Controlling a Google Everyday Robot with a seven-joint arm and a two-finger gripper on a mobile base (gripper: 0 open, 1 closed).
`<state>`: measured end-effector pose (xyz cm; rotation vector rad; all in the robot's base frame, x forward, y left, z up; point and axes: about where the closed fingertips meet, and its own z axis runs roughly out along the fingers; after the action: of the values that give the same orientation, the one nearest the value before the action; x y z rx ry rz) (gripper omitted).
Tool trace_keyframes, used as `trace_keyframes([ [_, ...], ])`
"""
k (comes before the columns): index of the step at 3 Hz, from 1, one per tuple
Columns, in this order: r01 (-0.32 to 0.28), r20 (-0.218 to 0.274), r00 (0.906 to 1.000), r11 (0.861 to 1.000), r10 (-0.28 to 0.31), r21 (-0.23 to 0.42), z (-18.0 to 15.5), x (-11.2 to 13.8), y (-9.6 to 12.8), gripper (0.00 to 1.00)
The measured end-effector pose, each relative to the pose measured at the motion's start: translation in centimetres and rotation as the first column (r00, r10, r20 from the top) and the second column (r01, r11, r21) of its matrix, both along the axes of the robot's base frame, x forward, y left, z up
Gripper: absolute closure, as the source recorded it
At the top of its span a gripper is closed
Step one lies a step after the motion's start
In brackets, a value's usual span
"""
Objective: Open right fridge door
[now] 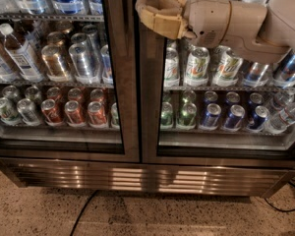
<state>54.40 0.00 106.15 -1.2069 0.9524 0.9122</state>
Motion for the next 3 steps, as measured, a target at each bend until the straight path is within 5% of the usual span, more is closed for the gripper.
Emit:
trace_keyframes([
  [3,0.022,-0.007,0.9997,1.0,-0.022,0.015,-0.23,0.0,-0.05,1.0],
])
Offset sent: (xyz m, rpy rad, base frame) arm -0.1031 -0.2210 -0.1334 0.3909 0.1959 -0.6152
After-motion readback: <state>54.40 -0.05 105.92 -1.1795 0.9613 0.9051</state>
